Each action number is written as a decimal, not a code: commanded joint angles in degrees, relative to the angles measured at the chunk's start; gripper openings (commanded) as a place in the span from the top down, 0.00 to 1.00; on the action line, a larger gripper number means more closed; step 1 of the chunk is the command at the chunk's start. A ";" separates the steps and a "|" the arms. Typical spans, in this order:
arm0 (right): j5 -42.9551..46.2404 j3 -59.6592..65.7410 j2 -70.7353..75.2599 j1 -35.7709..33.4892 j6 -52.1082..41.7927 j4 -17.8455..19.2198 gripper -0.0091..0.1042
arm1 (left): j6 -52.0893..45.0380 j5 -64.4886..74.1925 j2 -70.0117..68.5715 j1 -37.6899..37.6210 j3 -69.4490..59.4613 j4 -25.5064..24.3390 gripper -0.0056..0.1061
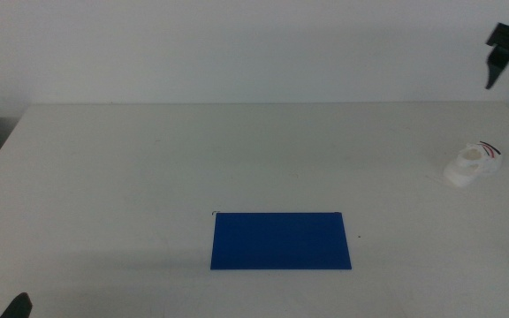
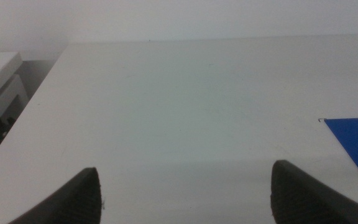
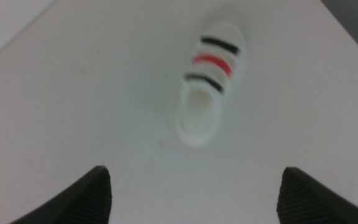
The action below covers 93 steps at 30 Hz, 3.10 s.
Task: Use one arm to grab the shoe from the table and place it on the mat.
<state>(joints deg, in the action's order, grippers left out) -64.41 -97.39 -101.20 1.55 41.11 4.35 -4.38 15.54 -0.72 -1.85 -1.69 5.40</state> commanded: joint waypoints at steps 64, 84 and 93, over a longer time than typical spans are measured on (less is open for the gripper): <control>1.86 -16.13 -24.40 3.97 25.44 -1.02 0.24 | 0.32 -4.60 -0.79 -0.23 -0.40 0.44 0.11; 2.59 -16.13 -26.90 3.97 28.72 -0.11 0.67 | 0.32 -4.60 -0.79 -0.23 -0.40 0.44 0.11; -7.15 -19.28 -25.90 3.48 28.42 -1.24 0.95 | 0.32 -4.60 -0.79 -0.23 -0.40 0.44 0.11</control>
<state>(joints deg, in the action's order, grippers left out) -68.38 -113.97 -131.98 4.88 69.88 2.03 -4.38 15.54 -0.72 -1.85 -1.69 5.40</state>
